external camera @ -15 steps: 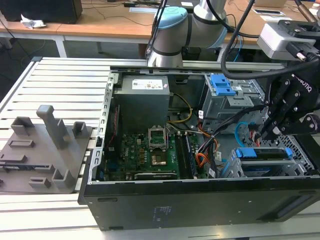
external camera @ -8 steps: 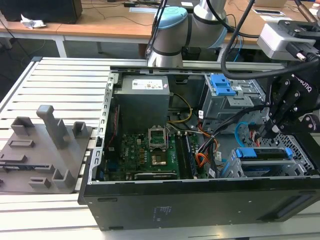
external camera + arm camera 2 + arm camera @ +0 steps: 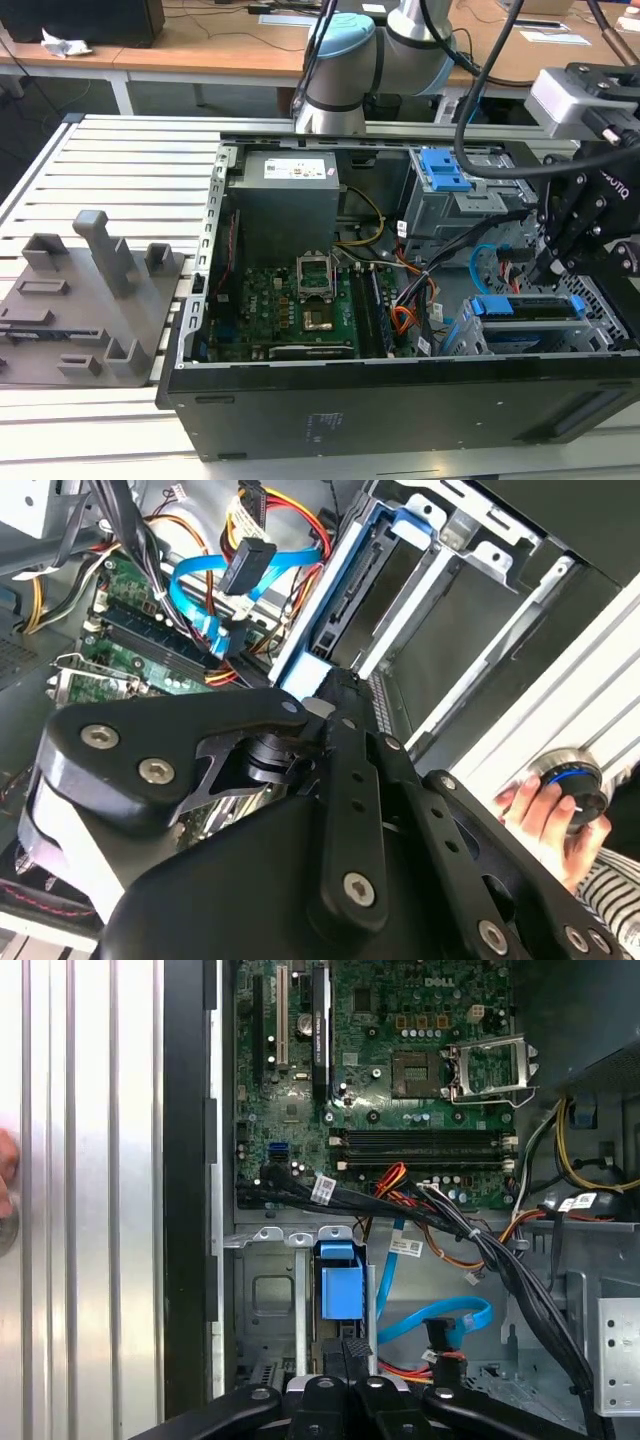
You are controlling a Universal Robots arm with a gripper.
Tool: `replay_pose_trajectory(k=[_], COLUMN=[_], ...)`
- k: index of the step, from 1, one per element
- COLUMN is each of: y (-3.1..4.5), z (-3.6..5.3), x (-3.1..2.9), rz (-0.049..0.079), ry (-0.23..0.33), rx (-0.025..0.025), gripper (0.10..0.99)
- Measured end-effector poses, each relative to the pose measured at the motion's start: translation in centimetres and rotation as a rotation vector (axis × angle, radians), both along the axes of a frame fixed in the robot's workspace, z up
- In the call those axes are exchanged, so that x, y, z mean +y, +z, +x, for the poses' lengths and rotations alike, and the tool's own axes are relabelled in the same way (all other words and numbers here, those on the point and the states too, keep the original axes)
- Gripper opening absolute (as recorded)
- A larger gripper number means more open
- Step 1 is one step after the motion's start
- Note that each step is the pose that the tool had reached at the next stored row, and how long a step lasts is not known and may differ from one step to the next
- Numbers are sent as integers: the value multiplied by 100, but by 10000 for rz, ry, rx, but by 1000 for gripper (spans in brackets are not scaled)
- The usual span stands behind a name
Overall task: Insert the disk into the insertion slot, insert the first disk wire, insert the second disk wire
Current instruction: 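Insert the disk into the insertion slot, then insert the first disk wire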
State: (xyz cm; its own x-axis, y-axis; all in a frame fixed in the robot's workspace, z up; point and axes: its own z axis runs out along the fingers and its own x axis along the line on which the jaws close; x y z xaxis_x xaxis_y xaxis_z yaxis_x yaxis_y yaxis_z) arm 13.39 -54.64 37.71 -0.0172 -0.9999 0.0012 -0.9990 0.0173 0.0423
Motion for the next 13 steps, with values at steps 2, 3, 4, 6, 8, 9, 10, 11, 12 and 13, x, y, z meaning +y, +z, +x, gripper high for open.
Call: replay_pose_trajectory(k=[2,3,4,6,8,9,10,11,12,13], y=[-72,-109,-148,-154,-156,-157,-157,-158,-158,-159], z=[6,11,15,16,17,17,17,17,17,17], x=[-12,-16,-16,-17,-17,-16,-16,-16,-16,-17], rz=[1,1,0,-4,-1,-1,-1,-1,-1,-1], ry=[0,1,0,-1,0,0,0,0,0,0], rx=[0,0,0,0,0,1,0,1,1,1], gripper=[106,106,106,106,106,106,106,106,106,106])
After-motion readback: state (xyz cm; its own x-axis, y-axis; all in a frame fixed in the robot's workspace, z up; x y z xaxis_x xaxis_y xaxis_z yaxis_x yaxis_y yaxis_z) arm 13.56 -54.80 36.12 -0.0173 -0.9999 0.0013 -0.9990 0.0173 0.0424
